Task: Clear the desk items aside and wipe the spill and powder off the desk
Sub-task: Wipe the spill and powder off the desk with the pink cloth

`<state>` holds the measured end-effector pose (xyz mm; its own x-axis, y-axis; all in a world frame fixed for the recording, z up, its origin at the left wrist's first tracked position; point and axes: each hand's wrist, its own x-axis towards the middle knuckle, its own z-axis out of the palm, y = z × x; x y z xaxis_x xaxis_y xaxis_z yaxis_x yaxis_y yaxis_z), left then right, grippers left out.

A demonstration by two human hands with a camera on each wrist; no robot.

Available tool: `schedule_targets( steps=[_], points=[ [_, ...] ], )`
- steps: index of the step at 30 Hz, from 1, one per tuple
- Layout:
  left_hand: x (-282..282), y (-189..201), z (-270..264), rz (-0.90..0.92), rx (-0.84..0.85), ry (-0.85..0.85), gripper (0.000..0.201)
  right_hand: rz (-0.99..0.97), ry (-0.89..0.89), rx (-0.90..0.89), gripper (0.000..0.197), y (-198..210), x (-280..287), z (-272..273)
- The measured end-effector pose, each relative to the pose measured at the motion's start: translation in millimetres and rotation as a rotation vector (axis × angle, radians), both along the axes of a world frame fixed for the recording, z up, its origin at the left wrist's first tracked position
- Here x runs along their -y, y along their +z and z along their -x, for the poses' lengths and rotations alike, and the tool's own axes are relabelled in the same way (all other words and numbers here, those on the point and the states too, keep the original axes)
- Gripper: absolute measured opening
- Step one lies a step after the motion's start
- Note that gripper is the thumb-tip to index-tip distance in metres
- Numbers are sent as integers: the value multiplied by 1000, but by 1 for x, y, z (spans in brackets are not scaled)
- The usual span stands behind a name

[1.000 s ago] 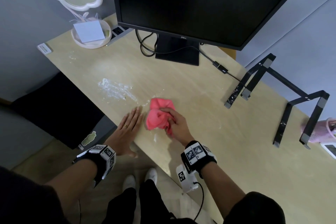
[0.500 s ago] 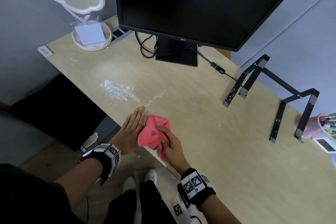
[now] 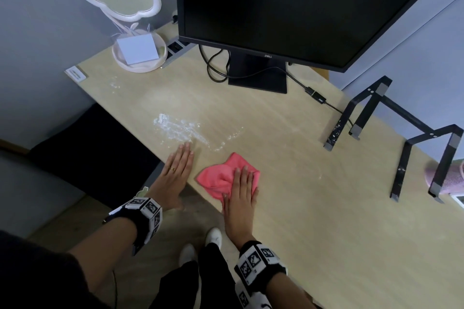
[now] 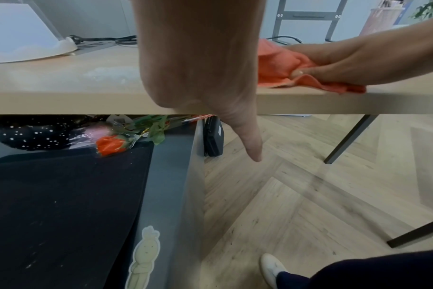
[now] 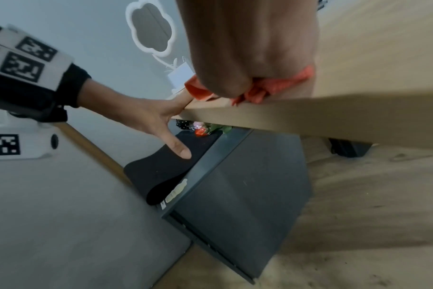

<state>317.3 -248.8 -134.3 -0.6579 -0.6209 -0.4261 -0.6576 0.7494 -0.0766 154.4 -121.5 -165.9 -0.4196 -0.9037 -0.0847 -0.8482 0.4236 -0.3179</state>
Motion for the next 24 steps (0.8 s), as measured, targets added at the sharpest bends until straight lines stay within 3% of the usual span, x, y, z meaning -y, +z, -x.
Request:
schedule_targets(
  steps=[8, 17, 24],
  points=[
    [3, -4, 1, -58, -34, 3, 161, 25, -187, 45, 64, 1, 49, 3],
    [3, 0, 3, -61, -85, 21, 151, 129, -328, 168, 61, 7, 111, 50],
    [6, 2, 1, -98, -108, 27, 144, 246, -167, 303, 54, 5, 146, 94]
  ],
)
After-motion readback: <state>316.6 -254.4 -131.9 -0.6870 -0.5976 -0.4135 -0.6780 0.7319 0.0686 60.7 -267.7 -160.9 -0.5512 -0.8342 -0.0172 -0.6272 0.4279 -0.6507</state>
